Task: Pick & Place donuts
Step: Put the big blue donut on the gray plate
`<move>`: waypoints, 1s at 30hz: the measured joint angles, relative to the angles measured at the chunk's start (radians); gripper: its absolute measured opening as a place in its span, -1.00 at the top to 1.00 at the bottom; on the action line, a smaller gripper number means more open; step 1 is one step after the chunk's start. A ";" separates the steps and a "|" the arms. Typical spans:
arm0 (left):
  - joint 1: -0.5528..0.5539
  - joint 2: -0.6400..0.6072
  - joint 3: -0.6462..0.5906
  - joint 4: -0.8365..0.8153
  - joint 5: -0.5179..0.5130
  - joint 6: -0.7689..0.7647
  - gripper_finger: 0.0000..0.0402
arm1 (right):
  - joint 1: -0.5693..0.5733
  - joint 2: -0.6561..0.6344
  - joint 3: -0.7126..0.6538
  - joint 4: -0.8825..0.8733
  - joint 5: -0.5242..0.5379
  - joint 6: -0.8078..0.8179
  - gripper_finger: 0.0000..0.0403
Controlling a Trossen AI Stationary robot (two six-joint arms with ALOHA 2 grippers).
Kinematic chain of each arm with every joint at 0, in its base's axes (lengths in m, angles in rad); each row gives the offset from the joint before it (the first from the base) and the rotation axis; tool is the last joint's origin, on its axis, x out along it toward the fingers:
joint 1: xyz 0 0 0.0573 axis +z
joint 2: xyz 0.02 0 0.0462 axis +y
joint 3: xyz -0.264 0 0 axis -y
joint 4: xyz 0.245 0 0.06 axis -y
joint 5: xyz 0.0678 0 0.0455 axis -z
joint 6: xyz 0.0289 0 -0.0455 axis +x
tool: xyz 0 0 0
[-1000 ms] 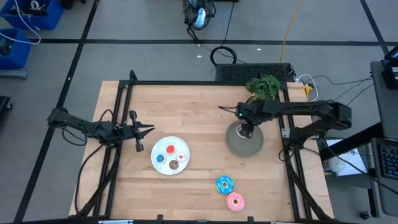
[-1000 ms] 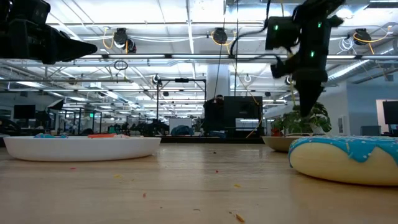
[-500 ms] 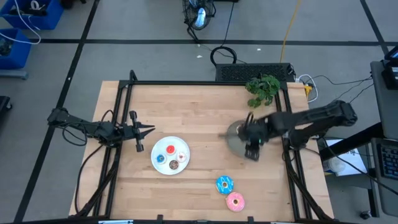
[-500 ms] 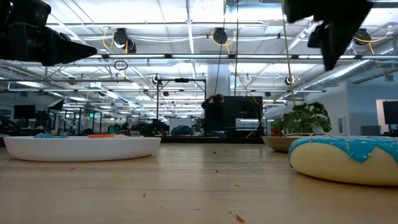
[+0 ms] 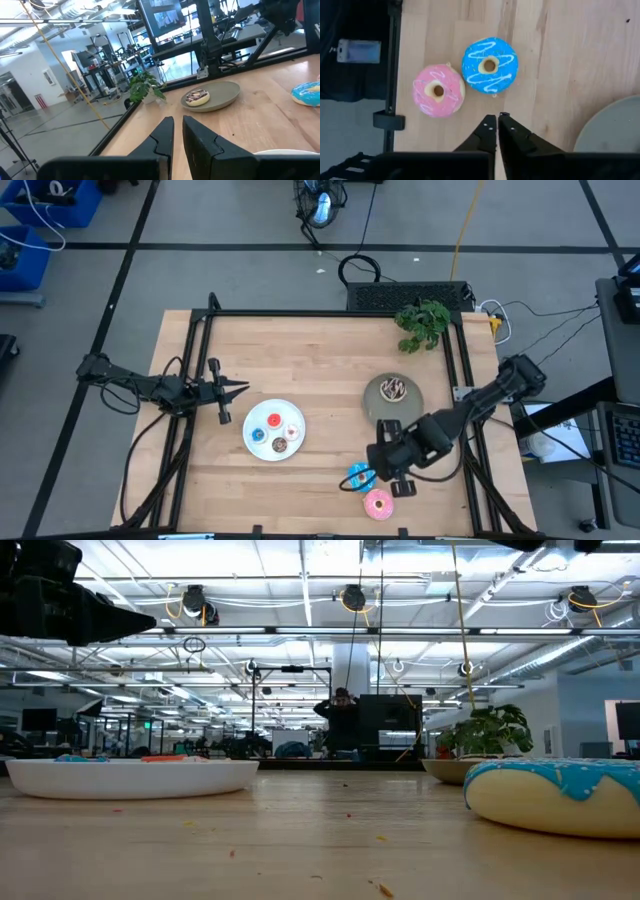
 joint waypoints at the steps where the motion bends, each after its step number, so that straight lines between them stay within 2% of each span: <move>1: 0.000 0.000 0.000 0.000 0.000 -0.002 0.77 | 0.002 0.006 0.011 -0.003 0.000 -0.001 0.97; 15: 0.000 0.000 0.000 -0.001 0.000 0.004 0.77 | 0.001 0.013 0.027 0.056 0.007 -0.082 1.00; 19: 0.000 0.000 0.000 -0.001 0.000 -0.002 0.77 | 0.002 0.013 0.027 0.114 0.082 -0.071 0.99; 30: 0.000 0.000 0.000 0.000 0.001 -0.024 0.77 | 0.002 0.013 0.026 0.177 0.079 -0.058 1.00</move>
